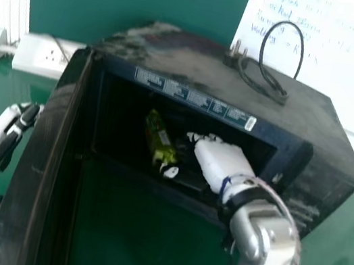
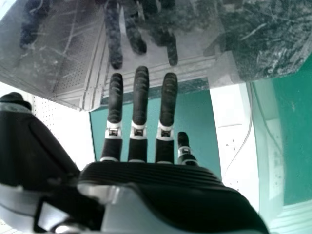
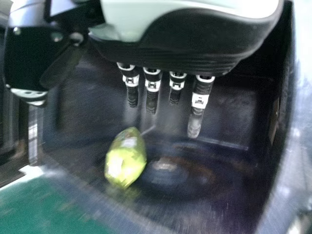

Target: Put biscuit inside oven

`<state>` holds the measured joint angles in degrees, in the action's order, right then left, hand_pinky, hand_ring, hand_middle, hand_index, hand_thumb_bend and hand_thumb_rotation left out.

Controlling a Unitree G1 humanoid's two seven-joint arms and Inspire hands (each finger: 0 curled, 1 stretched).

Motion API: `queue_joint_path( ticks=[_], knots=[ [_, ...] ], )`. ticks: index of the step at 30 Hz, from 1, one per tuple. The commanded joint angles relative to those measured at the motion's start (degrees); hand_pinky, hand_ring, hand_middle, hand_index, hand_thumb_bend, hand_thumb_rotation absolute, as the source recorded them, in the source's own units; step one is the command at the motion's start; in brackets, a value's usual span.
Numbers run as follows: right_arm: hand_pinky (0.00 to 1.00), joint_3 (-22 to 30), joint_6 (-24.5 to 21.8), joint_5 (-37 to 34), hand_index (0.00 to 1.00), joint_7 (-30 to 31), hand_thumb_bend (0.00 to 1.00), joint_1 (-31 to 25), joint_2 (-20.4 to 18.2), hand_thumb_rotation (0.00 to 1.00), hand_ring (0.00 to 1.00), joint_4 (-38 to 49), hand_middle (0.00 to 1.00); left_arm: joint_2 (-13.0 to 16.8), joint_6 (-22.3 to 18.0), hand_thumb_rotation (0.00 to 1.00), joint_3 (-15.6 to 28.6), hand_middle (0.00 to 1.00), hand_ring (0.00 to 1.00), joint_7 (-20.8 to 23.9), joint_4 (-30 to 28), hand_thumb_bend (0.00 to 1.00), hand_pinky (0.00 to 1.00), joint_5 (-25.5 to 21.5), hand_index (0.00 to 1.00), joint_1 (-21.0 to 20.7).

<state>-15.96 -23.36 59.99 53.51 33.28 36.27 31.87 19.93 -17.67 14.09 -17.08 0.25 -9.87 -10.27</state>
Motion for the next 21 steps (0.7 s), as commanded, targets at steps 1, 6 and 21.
queue_joint_path(
  ticks=[1,6,21],
  knots=[
    [0.79,2.7,-0.1,-1.8,0.98,4.8,0.85,-1.3,1.5,0.73,0.92,4.9,0.96,0.0,0.0,0.06,0.1,0.40,0.37,0.2,-0.2,0.51,0.30,-0.2,0.48,0.4],
    [0.81,7.9,1.3,-7.2,0.97,12.7,0.84,-2.4,5.0,0.77,0.92,12.2,0.95,-0.2,0.3,0.06,0.0,0.40,0.37,0.4,-0.5,0.51,0.30,-0.2,0.48,0.5],
    [0.77,34.6,11.1,-39.6,0.94,11.6,0.90,-10.0,15.2,0.82,0.88,16.0,0.91,0.0,-1.8,0.06,0.2,0.41,0.36,-0.6,0.7,0.51,0.29,-0.8,0.48,0.2]
  ],
)
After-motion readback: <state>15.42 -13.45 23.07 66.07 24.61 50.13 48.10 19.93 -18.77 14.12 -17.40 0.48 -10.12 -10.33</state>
